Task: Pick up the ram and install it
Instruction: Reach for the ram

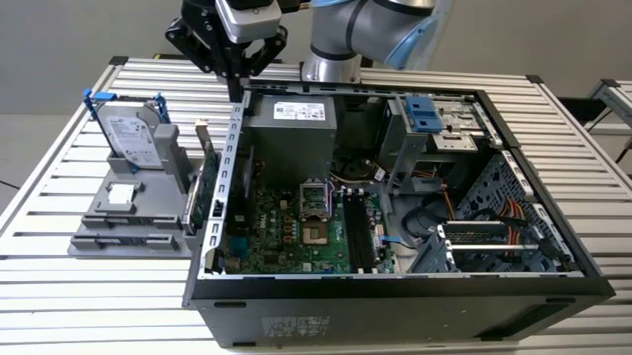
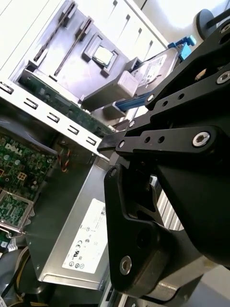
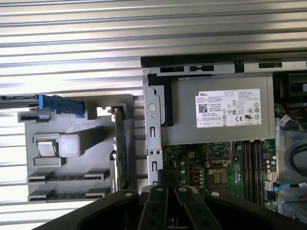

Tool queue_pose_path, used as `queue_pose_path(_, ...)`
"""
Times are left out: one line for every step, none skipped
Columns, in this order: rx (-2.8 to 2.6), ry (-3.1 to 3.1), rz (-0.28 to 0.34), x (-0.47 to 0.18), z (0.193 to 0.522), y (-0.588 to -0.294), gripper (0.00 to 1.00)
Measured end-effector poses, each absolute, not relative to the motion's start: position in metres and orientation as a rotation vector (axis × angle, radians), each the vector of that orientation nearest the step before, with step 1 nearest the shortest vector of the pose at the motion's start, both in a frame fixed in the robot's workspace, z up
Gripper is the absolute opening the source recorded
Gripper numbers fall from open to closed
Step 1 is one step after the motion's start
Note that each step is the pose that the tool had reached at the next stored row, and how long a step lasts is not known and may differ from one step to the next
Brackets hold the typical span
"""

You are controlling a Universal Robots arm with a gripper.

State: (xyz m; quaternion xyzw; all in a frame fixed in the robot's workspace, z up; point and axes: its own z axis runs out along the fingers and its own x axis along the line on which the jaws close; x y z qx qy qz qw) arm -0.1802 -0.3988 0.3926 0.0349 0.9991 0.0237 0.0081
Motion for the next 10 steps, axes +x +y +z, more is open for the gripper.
queue_pose_path(0.109, 3.123, 0.074, -0.1809, 0.3926, -0.3988, 0.0)
queue_pose_path(0.109, 3.123, 0.074, -0.1816, 0.3925, -0.3988, 0.0)
queue_pose_path(0.109, 3.124, 0.074, -0.1823, 0.3926, -0.3988, 0.0)
queue_pose_path(0.109, 3.124, 0.074, -0.1829, 0.3926, -0.3988, 0.0)
queue_pose_path(0.109, 3.124, 0.074, -0.1836, 0.3926, -0.3988, 0.0)
queue_pose_path(0.109, 3.125, 0.074, -0.1841, 0.3926, -0.3988, 0.0)
queue_pose_path(0.109, 3.125, 0.074, -0.1848, 0.3926, -0.3988, 0.0)
queue_pose_path(0.109, 3.125, 0.074, -0.1855, 0.3926, -0.3988, 0.0)
queue_pose_path(0.109, 3.126, 0.074, -0.1862, 0.3926, -0.3988, 0.0)
queue_pose_path(0.109, 3.126, 0.074, -0.187, 0.3926, -0.3988, 0.0)
